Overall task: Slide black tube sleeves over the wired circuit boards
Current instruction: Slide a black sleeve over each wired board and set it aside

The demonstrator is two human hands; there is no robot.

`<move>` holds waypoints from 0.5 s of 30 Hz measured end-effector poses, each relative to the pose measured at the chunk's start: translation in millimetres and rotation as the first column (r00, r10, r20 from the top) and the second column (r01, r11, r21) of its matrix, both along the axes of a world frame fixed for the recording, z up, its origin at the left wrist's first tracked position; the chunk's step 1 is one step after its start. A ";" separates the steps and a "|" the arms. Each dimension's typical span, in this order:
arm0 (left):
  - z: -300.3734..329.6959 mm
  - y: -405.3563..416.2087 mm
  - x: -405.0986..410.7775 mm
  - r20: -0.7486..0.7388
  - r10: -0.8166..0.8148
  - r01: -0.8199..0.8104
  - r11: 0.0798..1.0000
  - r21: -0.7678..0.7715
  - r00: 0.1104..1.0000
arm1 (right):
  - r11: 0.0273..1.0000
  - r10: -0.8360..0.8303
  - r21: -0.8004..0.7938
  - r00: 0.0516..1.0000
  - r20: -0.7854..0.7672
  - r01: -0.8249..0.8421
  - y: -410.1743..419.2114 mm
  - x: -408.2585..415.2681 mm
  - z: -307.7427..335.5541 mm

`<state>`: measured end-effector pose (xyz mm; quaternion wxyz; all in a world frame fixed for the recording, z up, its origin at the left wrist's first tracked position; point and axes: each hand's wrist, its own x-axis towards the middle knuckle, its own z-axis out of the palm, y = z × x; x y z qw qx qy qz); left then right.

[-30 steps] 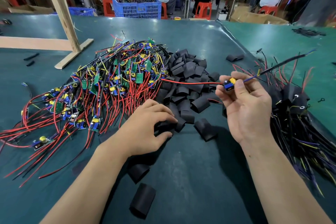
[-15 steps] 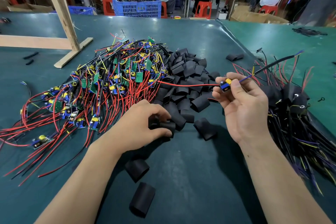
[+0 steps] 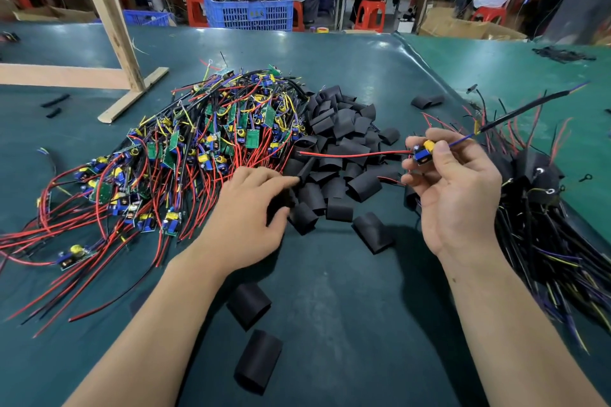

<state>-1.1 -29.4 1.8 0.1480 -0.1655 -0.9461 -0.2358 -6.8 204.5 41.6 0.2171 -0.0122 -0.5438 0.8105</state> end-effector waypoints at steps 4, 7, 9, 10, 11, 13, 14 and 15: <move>1.1 6.6 3.8 -0.009 -0.229 0.228 0.972 -0.054 0.973 | 1.000 0.008 0.017 1.000 0.004 -0.008 -2.0 0.9 -0.5; -4.0 7.9 3.0 0.037 -0.218 0.220 0.974 -0.058 0.975 | 0.999 0.013 0.030 1.000 0.014 -0.013 -3.3 1.7 -0.8; -4.7 10.6 2.5 0.024 -0.176 0.176 0.984 -0.024 0.984 | 0.999 0.019 0.035 1.000 0.017 -0.019 -4.7 1.9 -0.6; -4.8 13.8 2.2 0.035 -0.153 0.154 0.988 -0.031 0.988 | 0.999 0.020 0.040 1.000 0.018 -0.021 -5.0 2.2 -0.6; -6.1 17.0 1.2 0.053 -0.134 0.136 0.989 -0.051 0.990 | 0.999 0.021 0.044 1.000 0.019 -0.022 -5.1 2.3 -0.6; -8.8 21.0 -0.5 0.057 -0.103 0.109 0.988 -0.112 0.993 | 0.999 0.022 0.044 1.000 0.021 -0.023 -5.2 2.4 -0.7; -9.5 21.6 -1.6 0.035 -0.093 0.096 0.987 -0.127 0.995 | 0.999 0.023 0.043 0.999 0.021 -0.024 -5.0 2.5 -0.5; -9.8 21.0 -2.9 0.003 -0.087 0.087 0.988 -0.131 0.996 | 0.999 0.024 0.043 0.999 0.022 -0.025 -4.9 2.4 -0.4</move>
